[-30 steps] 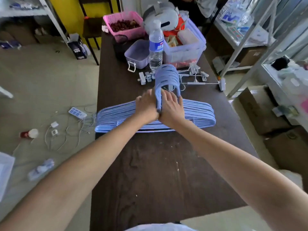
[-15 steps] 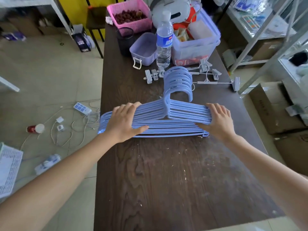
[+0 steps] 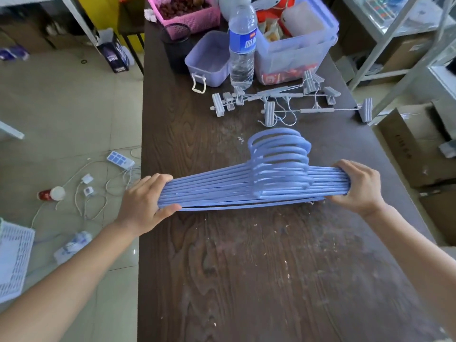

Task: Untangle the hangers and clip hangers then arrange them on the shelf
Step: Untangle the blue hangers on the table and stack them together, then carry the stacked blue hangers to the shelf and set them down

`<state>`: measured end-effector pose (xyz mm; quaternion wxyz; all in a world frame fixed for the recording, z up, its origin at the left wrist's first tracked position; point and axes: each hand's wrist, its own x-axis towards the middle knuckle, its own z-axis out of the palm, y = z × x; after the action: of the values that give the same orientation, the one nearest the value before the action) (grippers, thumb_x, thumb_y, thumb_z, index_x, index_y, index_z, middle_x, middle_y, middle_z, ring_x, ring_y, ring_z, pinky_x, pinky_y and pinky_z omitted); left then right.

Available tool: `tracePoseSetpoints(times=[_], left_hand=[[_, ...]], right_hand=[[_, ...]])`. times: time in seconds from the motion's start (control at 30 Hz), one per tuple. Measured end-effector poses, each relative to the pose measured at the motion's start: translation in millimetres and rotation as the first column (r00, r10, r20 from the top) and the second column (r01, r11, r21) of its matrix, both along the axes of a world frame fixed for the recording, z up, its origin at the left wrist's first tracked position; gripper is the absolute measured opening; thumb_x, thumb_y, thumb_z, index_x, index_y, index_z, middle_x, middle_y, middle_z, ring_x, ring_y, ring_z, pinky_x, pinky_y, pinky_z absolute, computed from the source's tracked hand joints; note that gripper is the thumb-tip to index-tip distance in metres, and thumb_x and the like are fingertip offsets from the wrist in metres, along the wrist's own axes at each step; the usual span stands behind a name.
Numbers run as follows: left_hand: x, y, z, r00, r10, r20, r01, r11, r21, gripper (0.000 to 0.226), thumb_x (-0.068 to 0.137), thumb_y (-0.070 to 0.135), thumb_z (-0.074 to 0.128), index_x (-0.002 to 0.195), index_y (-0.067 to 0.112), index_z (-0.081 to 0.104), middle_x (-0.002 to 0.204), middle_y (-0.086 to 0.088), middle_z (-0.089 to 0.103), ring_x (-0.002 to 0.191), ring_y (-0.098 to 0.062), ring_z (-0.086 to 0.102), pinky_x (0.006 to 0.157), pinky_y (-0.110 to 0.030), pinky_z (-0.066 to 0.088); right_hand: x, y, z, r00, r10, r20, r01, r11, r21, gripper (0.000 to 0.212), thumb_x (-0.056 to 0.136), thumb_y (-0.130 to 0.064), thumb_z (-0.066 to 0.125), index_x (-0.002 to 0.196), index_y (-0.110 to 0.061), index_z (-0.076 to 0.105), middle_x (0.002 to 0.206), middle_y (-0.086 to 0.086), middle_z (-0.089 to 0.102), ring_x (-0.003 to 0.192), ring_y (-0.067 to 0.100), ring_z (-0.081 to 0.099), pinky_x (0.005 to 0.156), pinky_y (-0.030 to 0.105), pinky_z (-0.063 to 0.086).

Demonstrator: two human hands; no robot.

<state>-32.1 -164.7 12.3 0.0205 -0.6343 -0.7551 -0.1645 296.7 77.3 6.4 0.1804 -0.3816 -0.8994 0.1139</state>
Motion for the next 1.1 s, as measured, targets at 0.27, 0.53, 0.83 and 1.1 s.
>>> tracePoseSetpoints(times=[0.27, 0.53, 0.83, 1.1], left_hand=[[-14.4, 12.8, 0.7, 0.997, 0.012, 0.082, -0.013, 1.0, 0.018, 0.061, 0.084, 0.072, 0.017, 0.084, 0.017, 0.043, 0.053, -0.008, 0.061, 0.041, -0.022, 0.06, 0.051, -0.004, 0.021], [-16.7, 20.4, -2.4, 1.0, 0.006, 0.01, -0.006, 0.997, 0.076, 0.06, 0.085, 0.071, 0.013, 0.079, 0.017, 0.039, 0.047, 0.002, 0.041, 0.037, -0.021, 0.051, 0.049, -0.005, 0.019], [10.0, 62.0, 56.5, 0.999, 0.033, -0.003, -0.033, 0.999, -0.024, 0.066, 0.076, 0.064, 0.017, 0.079, 0.005, 0.048, 0.052, -0.006, 0.04, 0.065, -0.044, 0.056, 0.055, -0.036, 0.032], [185.2, 201.3, 198.0, 0.948, -0.318, 0.016, 0.318, 0.948, 0.006, 0.033, 0.096, 0.03, 0.043, 0.102, 0.004, 0.064, 0.078, -0.021, 0.063, 0.077, -0.037, 0.062, 0.063, -0.034, 0.036]], right_hand=[[-3.7, 12.0, -9.5, 0.992, 0.031, -0.124, -0.033, 0.999, -0.01, 0.063, 0.054, -0.049, 0.051, 0.071, 0.01, 0.064, 0.058, 0.022, 0.062, 0.05, 0.033, 0.059, 0.058, 0.01, 0.034], [-6.2, 16.3, -15.7, 0.955, 0.153, -0.253, -0.137, 0.987, 0.082, 0.096, 0.077, -0.079, 0.027, 0.072, 0.01, 0.062, 0.051, 0.019, 0.056, 0.049, 0.018, 0.042, 0.054, 0.021, 0.028], [27.5, 38.5, 32.8, 0.997, -0.048, -0.056, 0.051, 0.997, 0.05, 0.061, 0.084, -0.046, 0.059, 0.07, 0.013, 0.056, 0.053, 0.016, 0.039, 0.055, 0.03, 0.037, 0.057, 0.031, 0.025], [260.3, 24.0, 173.1, 0.881, -0.443, -0.169, 0.45, 0.893, 0.005, 0.042, 0.086, -0.041, 0.056, 0.063, -0.007, 0.068, 0.044, 0.003, 0.044, 0.048, 0.029, 0.044, 0.056, 0.032, 0.028]])
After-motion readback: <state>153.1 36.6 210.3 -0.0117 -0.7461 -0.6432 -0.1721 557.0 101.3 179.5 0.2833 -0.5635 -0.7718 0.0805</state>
